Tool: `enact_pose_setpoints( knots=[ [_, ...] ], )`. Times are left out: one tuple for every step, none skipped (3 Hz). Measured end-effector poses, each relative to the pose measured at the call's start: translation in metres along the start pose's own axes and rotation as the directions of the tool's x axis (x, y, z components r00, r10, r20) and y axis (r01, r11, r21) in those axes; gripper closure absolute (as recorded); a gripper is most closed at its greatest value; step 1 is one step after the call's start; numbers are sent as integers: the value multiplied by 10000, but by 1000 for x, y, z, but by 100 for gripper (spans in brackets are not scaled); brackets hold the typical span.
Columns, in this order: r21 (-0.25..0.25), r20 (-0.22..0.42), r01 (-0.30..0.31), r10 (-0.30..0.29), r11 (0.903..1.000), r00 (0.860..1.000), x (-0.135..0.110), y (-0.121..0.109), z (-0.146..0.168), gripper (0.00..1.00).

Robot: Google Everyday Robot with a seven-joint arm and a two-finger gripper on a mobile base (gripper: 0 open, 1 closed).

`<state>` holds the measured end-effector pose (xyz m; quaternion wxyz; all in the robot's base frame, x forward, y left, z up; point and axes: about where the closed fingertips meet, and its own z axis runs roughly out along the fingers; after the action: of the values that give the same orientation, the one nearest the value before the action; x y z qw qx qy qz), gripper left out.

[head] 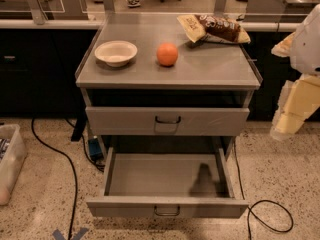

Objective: Close middle drawer

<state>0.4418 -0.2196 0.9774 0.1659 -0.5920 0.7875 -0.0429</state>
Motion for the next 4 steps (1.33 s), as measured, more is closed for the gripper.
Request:
enact_pose_setpoints(
  knots=[
    [-108, 61, -478, 479, 9988, 9988, 9, 5, 27, 0],
    [-580, 301, -873, 892, 9945, 9956, 17, 24, 74, 0],
    [-1376, 578, -1249, 1338, 9826, 9893, 24, 52, 134, 0],
    [-2072, 1417, -1337, 1649, 9691, 9761, 27, 82, 179, 0]
  ],
)
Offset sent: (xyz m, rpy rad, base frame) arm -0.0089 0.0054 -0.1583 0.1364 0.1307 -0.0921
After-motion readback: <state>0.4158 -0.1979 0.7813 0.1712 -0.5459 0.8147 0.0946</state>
